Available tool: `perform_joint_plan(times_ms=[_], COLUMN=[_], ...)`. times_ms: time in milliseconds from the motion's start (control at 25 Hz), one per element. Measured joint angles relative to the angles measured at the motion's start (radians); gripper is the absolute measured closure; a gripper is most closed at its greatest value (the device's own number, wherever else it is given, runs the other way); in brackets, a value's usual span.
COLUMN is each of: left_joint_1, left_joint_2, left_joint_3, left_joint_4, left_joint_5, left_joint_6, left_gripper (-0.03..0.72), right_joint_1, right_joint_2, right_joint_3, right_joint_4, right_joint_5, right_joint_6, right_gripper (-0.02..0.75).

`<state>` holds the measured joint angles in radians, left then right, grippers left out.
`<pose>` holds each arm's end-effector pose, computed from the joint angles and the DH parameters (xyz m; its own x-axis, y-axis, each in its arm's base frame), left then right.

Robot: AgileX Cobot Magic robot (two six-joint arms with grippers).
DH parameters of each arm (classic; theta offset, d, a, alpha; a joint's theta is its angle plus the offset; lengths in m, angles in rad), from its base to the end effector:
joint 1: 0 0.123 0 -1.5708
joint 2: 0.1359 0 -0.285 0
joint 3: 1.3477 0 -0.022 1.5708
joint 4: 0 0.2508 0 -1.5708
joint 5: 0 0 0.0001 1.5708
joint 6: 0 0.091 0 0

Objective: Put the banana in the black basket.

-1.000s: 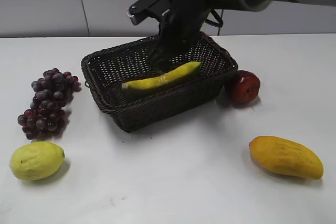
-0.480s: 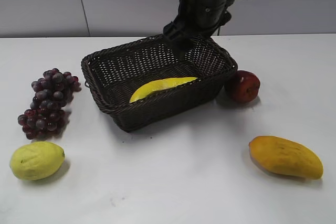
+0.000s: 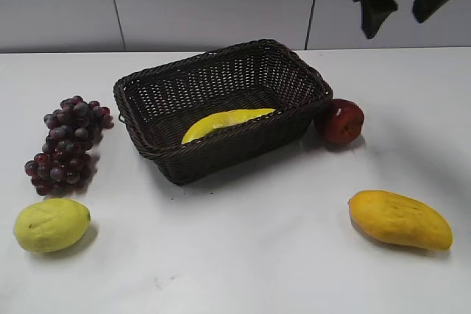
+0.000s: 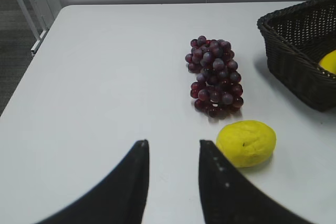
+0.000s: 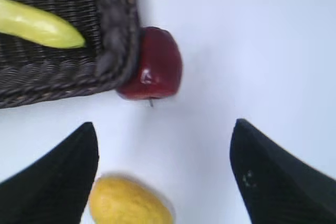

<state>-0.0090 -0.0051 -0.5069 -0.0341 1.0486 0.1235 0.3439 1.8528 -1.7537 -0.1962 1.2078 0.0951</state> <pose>-0.0060 -0.0026 0.2802 -0.4279 0.1101 -0.8971 0.0816 0.9932 0.0830 0.3802 0.1185 0.3186 -0.8883 -0.2924 -0.3541 -0.2497 0.9547 -0.1620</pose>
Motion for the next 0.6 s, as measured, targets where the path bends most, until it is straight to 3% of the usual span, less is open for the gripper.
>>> perform_joint_plan(times_ms=[120, 320, 600], left_joint_1=[0.0, 0.0, 0.0], left_joint_2=[0.0, 0.0, 0.0], left_joint_3=[0.0, 0.0, 0.0], left_joint_4=[0.0, 0.0, 0.0], left_joint_5=[0.0, 0.0, 0.0], left_joint_6=[0.0, 0.0, 0.0], left_gripper=[0.453, 0.453, 0.453], right_joint_1=[-0.049, -0.054, -0.051], right_joint_2=[-0.054, -0.18, -0.456], right_joint_3=[0.025, 0.161, 0.511], right_joint_4=[-0.009, 0.005, 0.061], right_joint_5=[0.0, 0.001, -0.011], right_joint_6=[0.028, 0.034, 0.052], right_gripper=[0.148, 0.157, 0.157])
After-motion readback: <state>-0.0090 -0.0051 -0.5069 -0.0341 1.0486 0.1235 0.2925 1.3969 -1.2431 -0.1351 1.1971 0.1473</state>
